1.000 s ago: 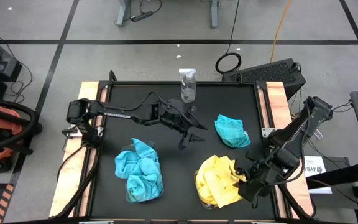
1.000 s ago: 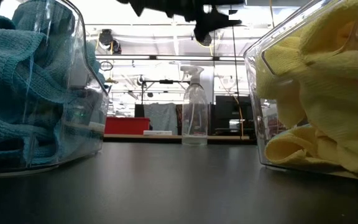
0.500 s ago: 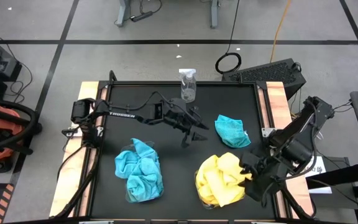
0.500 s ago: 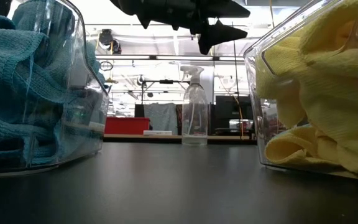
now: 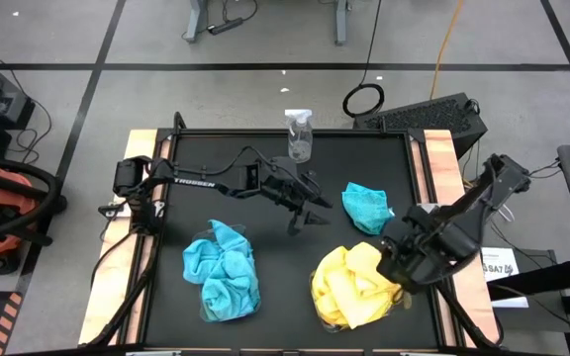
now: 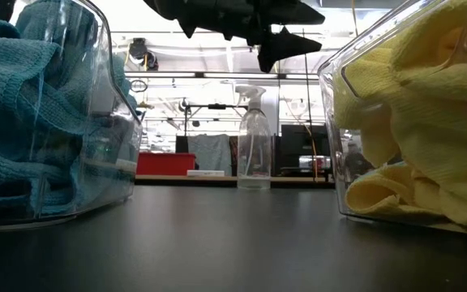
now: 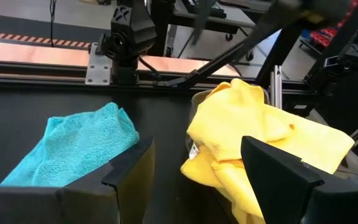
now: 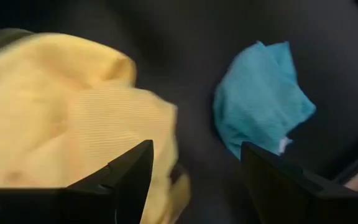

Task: Sort microfiber towel by color & place in baskets
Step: Put the blue microfiber towel into the left transparent bin

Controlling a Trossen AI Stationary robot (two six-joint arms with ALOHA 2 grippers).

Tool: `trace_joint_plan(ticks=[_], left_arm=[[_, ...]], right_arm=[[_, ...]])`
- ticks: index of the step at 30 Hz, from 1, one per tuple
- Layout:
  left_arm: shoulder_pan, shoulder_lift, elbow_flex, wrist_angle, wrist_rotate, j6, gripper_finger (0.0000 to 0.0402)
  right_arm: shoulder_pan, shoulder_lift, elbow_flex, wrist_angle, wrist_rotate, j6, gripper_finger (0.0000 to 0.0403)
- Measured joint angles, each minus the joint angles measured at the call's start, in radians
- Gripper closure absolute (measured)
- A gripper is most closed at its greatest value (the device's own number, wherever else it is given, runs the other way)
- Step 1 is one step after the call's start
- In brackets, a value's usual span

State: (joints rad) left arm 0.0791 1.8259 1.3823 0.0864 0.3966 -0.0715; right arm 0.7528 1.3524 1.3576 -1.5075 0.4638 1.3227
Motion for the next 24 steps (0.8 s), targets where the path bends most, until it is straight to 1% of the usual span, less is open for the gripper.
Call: trace_joint_plan(ticks=[4, 8, 10, 14, 19, 24], left_arm=[[-0.001, -0.002, 0.000, -0.029, 0.037, -0.002, 0.0157], [-0.001, -0.013, 0.000, -0.106, 0.081, -0.001, 0.0157], [-0.001, -0.024, 0.001, -0.135, 0.088, 0.006, 0.0157], [-0.001, -0.039, 0.002, -0.190, 0.094, 0.023, 0.0157], [-0.001, -0.054, 0.002, -0.211, 0.103, 0.006, 0.0157], [-0.004, -0.056, 0.002, -0.206, 0.106, -0.002, 0.0157]], right_arm=[[-0.054, -0.025, -0.113, 0.041, -0.035, -0.051, 0.0167], [-0.123, -0.093, -0.270, 0.199, -0.122, -0.149, 0.0167], [-0.160, -0.134, -0.351, 0.273, -0.149, -0.185, 0.0167], [-0.231, -0.216, -0.468, 0.362, -0.156, -0.239, 0.0167], [-0.344, -0.330, -0.543, 0.430, -0.158, -0.321, 0.0167], [-0.470, -0.410, -0.559, 0.453, -0.182, -0.438, 0.0167]])
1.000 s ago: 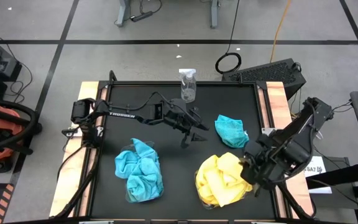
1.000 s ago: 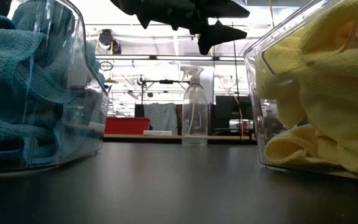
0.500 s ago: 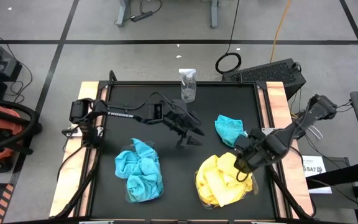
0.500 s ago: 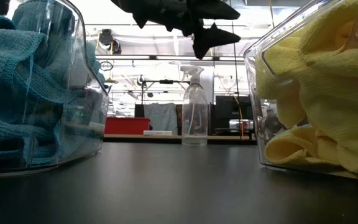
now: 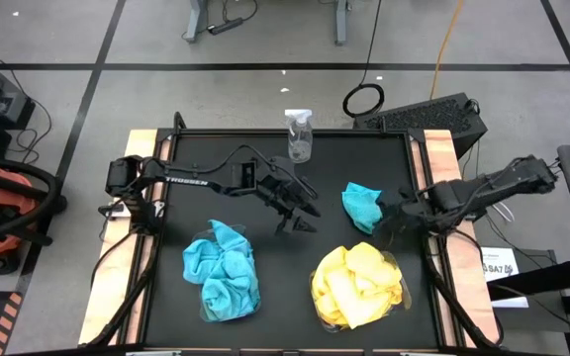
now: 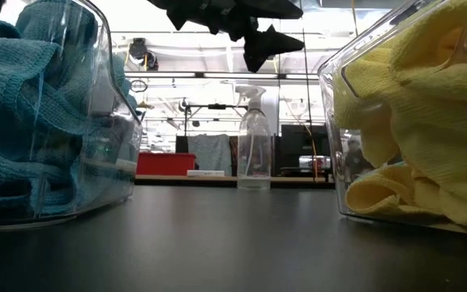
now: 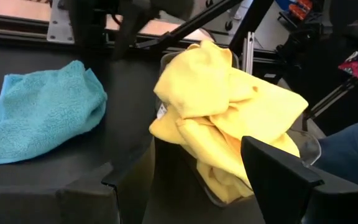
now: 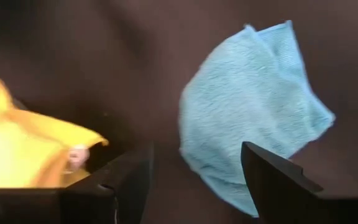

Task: Sort microfiber towel by color & place in baskets
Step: Put the blue microfiber towel into the left transparent bin

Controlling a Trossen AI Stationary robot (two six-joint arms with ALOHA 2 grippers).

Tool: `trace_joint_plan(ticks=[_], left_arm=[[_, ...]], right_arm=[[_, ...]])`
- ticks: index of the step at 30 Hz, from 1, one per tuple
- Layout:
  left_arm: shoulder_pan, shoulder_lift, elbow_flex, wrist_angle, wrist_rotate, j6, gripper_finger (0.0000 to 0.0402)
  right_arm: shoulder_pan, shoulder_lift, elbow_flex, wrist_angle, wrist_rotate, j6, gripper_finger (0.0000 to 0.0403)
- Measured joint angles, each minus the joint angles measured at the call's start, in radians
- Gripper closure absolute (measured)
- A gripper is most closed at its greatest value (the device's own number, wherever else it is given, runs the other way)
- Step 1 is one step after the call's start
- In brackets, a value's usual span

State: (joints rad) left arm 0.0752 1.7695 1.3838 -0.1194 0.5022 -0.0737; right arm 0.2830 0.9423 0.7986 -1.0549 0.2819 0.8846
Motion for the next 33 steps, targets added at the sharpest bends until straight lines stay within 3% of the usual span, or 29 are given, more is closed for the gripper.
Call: trace_joint_plan(ticks=[6, 11, 24, 28, 33], left_arm=[[-0.011, 0.000, 0.000, -0.001, 0.000, 0.000, 0.0157], [-0.012, 0.000, 0.000, -0.007, 0.000, -0.011, 0.0157], [-0.015, 0.000, 0.000, -0.070, 0.025, -0.022, 0.0157], [-0.015, 0.000, 0.000, -0.070, 0.025, -0.018, 0.0157], [-0.010, 0.000, 0.000, -0.073, 0.021, -0.018, 0.0157]], right_arm=[[-0.146, 0.027, -0.001, -0.016, -0.039, -0.184, 0.0167], [-0.250, 0.100, -0.042, 0.086, -0.146, -0.320, 0.0167], [-0.370, 0.257, -0.170, 0.255, -0.230, -0.375, 0.0176], [-0.386, 0.289, -0.172, 0.295, -0.233, -0.377, 0.0233], [-0.394, 0.294, -0.172, 0.329, -0.259, -0.373, 0.0376]])
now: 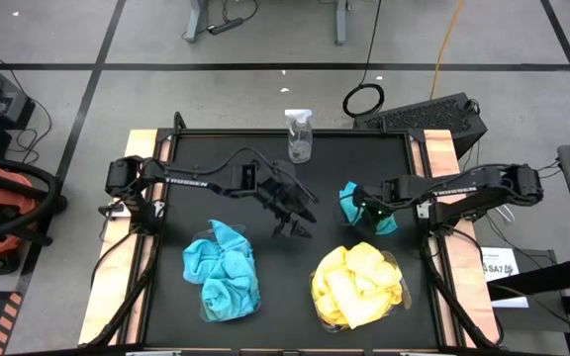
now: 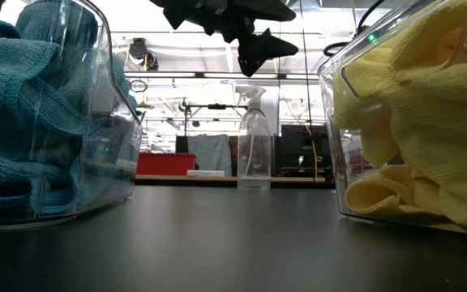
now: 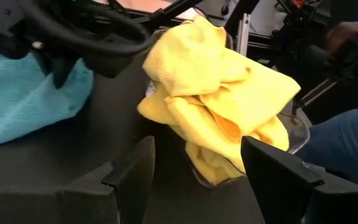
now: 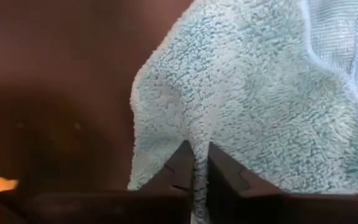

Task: Sort microfiber towel by color & place in baskets
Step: Put the blue microfiber towel into the left transparent bin

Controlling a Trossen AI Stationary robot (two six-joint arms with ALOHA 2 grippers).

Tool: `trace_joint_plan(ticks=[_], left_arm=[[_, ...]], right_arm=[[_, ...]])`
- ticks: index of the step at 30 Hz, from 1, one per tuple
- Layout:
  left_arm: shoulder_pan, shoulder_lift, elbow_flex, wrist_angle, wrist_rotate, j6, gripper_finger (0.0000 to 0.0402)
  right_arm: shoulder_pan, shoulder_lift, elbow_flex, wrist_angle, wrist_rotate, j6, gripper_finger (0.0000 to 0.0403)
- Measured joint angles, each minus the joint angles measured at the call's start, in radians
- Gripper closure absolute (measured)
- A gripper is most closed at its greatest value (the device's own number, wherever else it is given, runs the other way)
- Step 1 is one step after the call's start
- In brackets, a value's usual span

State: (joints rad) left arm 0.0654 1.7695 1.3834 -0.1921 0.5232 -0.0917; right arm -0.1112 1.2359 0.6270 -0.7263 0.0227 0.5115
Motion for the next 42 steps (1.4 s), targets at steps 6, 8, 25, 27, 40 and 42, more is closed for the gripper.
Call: trace_joint_plan(ticks=[6, 8, 25, 27, 40, 42], left_arm=[[0.015, 0.000, 0.000, 0.000, -0.002, 0.000, 0.0157], [0.017, 0.000, -0.001, 0.009, -0.003, 0.000, 0.0157], [-0.004, -0.009, 0.036, 0.261, -0.246, 0.145, 0.0111], [-0.020, -0.011, 0.057, 0.255, -0.279, 0.206, 0.0088], [-0.072, -0.067, 0.110, 0.132, -0.616, 0.422, 0.0056], [-0.073, -0.066, 0.109, 0.133, -0.636, 0.423, 0.0056]], right_arm=[[0.002, -0.055, 0.047, 0.002, -0.006, 0.000, 0.0398], [0.002, -0.082, 0.085, 0.005, -0.002, -0.013, 0.0399], [0.066, -0.138, 0.495, 0.125, -0.054, -0.169, 0.0402], [0.075, -0.140, 0.520, 0.122, -0.053, -0.169, 0.0402], [0.136, -0.169, 0.545, 0.293, -0.146, -0.130, 0.0403], [0.142, -0.165, 0.545, 0.343, -0.162, -0.124, 0.0403]])
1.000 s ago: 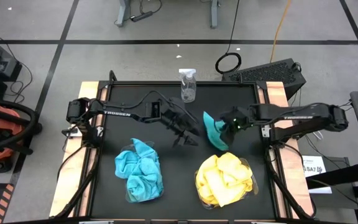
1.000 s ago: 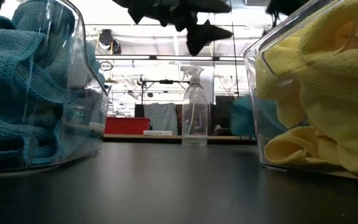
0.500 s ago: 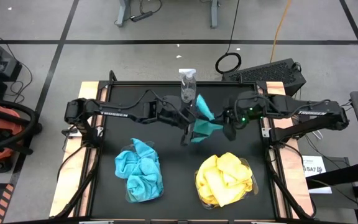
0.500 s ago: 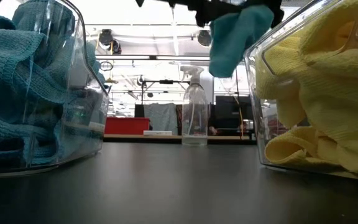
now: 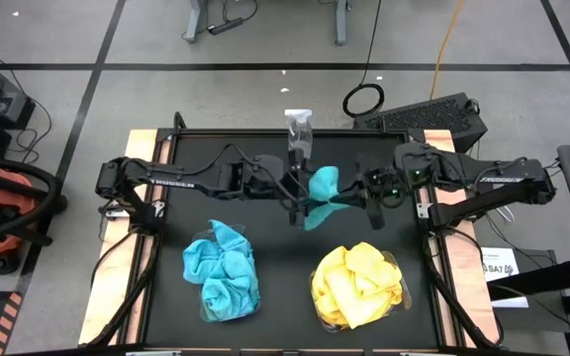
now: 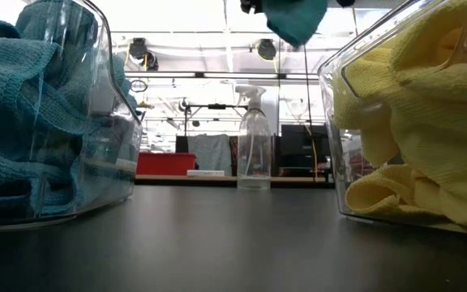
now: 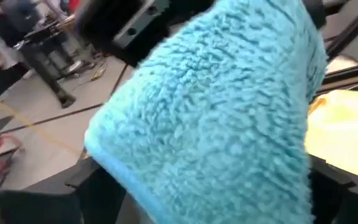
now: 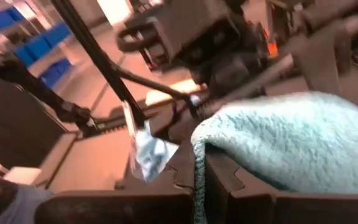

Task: Sort microfiber towel by color & place in baskets
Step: Put the blue microfiber towel into the left transparent bin

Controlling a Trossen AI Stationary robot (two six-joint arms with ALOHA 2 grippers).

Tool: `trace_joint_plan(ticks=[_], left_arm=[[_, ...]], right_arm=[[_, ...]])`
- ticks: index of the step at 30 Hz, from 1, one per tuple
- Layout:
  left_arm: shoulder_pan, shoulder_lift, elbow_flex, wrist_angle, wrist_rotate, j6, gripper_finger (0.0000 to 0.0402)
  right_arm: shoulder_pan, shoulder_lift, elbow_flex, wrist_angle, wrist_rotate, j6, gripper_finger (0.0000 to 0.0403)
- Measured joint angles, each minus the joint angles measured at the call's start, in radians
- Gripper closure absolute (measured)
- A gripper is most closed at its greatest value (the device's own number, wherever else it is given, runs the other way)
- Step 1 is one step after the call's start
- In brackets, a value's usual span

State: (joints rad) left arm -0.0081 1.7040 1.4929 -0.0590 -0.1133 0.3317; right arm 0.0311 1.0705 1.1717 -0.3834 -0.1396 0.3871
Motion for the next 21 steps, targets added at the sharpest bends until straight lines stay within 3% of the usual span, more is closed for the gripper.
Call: trace_joint_plan(ticks=[4, 8, 11, 15, 21], left_arm=[[0.002, 0.000, 0.000, 0.001, 0.175, -0.014, 0.0056], [-0.008, 0.000, -0.001, 0.017, 0.182, -0.061, 0.0064], [-0.009, 0.000, -0.001, 0.046, 0.181, -0.092, 0.0097], [-0.013, 0.000, -0.001, 0.028, 0.182, -0.098, 0.0182], [-0.019, -0.002, -0.001, -0.084, 0.199, -0.098, 0.0359]], right_arm=[[0.014, 0.010, 0.000, 0.057, -0.004, 0.002, 0.0403], [0.017, 0.017, 0.000, 0.065, 0.000, 0.007, 0.0402], [0.017, 0.035, 0.000, 0.063, 0.001, 0.032, 0.0402], [0.027, 0.049, 0.000, 0.063, 0.002, 0.055, 0.0402], [0.062, 0.054, -0.001, 0.059, 0.013, 0.063, 0.0390]])
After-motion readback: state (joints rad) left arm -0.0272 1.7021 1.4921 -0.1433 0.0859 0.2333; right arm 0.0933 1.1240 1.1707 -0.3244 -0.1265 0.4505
